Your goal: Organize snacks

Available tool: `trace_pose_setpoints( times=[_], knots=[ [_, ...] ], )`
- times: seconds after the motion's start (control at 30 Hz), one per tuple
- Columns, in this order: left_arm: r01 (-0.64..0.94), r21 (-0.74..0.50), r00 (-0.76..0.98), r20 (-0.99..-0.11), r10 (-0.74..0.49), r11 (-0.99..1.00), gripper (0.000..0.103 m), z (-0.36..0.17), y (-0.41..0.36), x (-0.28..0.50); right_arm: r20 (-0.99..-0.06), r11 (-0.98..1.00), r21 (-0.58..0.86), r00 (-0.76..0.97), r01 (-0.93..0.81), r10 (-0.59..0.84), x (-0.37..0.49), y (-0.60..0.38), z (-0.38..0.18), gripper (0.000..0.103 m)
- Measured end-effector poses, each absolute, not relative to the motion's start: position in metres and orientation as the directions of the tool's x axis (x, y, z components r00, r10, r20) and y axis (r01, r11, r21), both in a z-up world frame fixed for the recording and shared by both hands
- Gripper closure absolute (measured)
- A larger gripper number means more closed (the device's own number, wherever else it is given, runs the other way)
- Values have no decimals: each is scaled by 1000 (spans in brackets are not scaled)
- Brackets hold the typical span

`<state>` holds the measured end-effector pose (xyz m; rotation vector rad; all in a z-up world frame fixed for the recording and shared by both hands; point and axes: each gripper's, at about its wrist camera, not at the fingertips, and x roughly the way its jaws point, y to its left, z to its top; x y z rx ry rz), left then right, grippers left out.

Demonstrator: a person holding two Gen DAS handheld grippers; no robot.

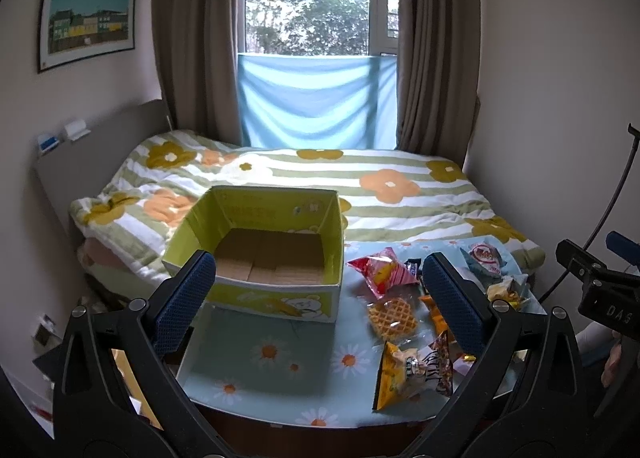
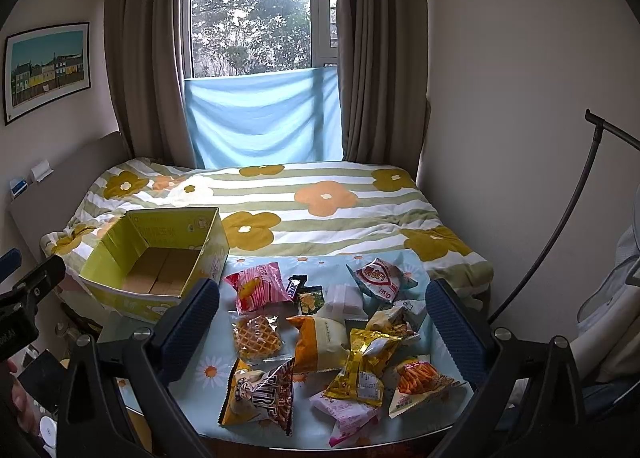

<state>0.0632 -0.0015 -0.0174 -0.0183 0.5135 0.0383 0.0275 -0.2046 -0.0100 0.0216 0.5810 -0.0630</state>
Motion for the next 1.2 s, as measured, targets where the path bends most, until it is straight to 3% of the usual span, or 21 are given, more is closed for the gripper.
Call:
trace_pose_setpoints(
  times=[1.2],
  knots=[
    [-33, -4, 874, -485, 27, 999, 0, -15, 0, 58, -553, 998, 3, 831, 68, -55, 20, -203, -13, 0]
  ],
)
